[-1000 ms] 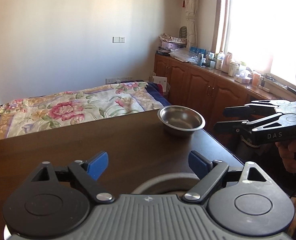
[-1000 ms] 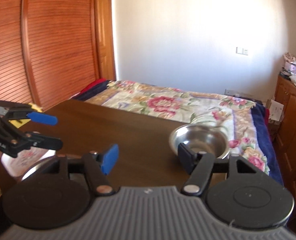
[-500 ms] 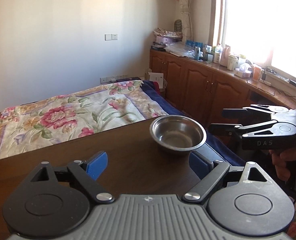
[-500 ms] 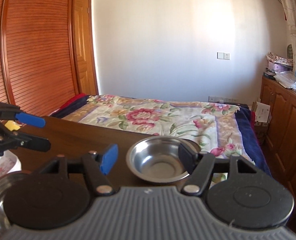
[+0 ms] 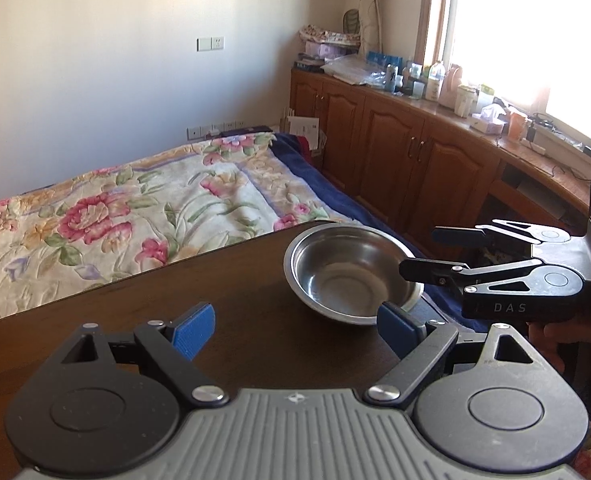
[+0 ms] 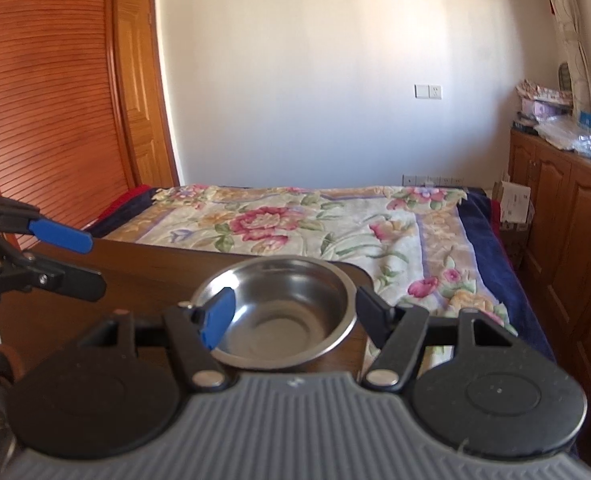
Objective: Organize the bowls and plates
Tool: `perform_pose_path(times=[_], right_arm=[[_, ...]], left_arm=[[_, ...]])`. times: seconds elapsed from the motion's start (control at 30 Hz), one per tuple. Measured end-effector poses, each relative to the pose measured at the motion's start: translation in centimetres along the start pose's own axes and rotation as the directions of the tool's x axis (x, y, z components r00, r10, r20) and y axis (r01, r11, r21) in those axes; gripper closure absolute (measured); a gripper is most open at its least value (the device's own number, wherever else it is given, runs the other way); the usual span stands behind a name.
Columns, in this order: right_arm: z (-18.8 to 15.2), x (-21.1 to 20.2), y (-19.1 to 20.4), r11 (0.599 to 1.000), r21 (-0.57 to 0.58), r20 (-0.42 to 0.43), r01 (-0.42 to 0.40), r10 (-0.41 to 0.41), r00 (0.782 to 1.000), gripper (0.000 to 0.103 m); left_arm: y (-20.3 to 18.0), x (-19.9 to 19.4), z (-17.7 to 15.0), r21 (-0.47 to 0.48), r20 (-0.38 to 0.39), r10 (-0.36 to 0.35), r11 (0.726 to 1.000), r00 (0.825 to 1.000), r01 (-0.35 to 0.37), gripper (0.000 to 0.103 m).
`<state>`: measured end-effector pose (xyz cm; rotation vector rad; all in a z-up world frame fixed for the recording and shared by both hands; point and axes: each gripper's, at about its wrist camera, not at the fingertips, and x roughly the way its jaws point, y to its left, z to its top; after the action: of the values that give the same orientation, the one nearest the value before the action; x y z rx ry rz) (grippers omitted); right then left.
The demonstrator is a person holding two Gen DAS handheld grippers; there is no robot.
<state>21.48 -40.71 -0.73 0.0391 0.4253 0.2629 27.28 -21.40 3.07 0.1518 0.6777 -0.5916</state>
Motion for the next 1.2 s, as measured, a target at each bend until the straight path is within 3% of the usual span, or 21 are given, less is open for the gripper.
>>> perform_pose_path(times=[0.3,0.73,0.83,1.1,1.2], right_arm=[[-0.8,1.5,-1.5,0.997,0.081,-0.028,-0.019,0.022,0.999,0.044],[-1.4,2.6,-2.8,0.988,0.144,-0.052,-0.054,0.062,0.997,0.054],[-1.5,2.8,-3.0,0.983,0.167,-0.053,-0.074,0.084,0.995,0.056],[-1.6,3.2,-2.9,0.981,0.175,-0.057,-0.088,0.099,0.993,0.057],[-1.6,3.2,-2.6,0.981,0.168,-0.057,-0.094,0.105,0.993,0.058]], left_arm=[[0.7,3.6,1.1,-0.024,-0.051,0.009,1.0,0.999,-0.011,0.016],[0.8,7.3,1.7,-0.039,-0.107,-0.005,0.999,0.994,0.001,0.031],[0.9,8.0,1.8,-0.043,-0.12,-0.004,0.999,0.993,-0.001,0.042],[1.3,9.3,1.8,-0.073,-0.141,-0.019,0.997,0.99,0.009,0.042],[1.9,10.1,1.9,-0.132,-0.158,-0.046,0.991,0.986,0.025,0.045]])
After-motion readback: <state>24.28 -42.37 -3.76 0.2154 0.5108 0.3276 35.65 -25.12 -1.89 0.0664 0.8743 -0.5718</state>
